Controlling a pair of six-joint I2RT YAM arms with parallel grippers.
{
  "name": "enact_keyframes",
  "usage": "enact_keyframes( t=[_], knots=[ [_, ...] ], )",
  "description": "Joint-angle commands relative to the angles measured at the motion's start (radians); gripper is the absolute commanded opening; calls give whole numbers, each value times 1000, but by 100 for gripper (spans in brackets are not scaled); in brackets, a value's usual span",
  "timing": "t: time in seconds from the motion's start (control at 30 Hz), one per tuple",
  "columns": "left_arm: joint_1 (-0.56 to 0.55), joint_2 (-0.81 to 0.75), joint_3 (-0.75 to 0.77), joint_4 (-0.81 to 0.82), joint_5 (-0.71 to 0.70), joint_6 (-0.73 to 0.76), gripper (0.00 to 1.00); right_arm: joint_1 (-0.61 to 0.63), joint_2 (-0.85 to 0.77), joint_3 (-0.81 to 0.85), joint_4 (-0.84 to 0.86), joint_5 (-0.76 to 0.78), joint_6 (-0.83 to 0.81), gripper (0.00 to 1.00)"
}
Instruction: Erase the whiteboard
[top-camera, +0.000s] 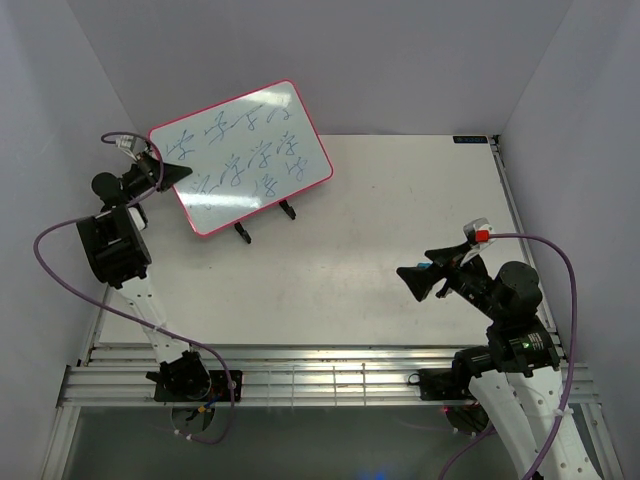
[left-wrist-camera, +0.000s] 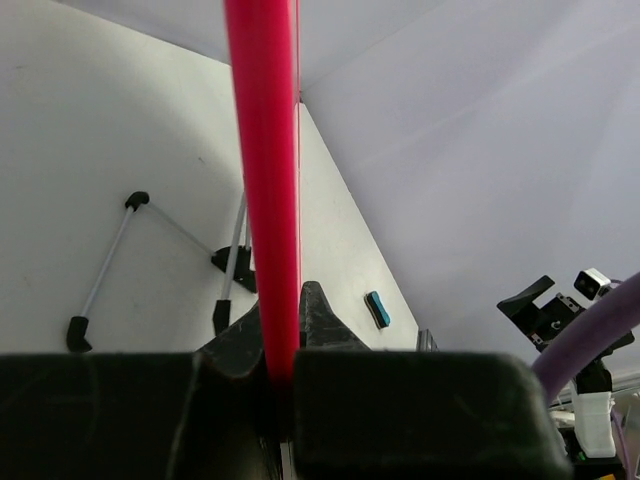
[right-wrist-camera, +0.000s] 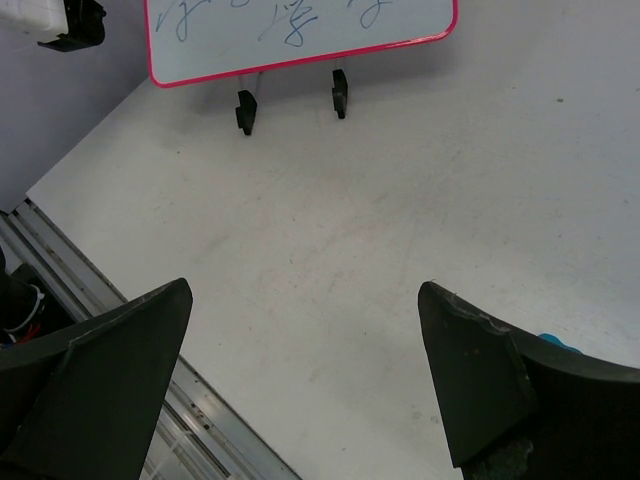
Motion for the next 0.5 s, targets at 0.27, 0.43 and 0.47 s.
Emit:
enact_keyframes(
  t=[0.27,0.43,0.47],
  knots=[
    [-159,-676,-279,-169,-248,371,0,3,207,44,-29,388,41,90],
    [-213,-1010,-495,-613,-430,530,0,0,419,105,-40,572,-14,90],
    [-213,-1053,-523,-662,-444,553,0,-3,474,119,-43,629,-12,90]
  ],
)
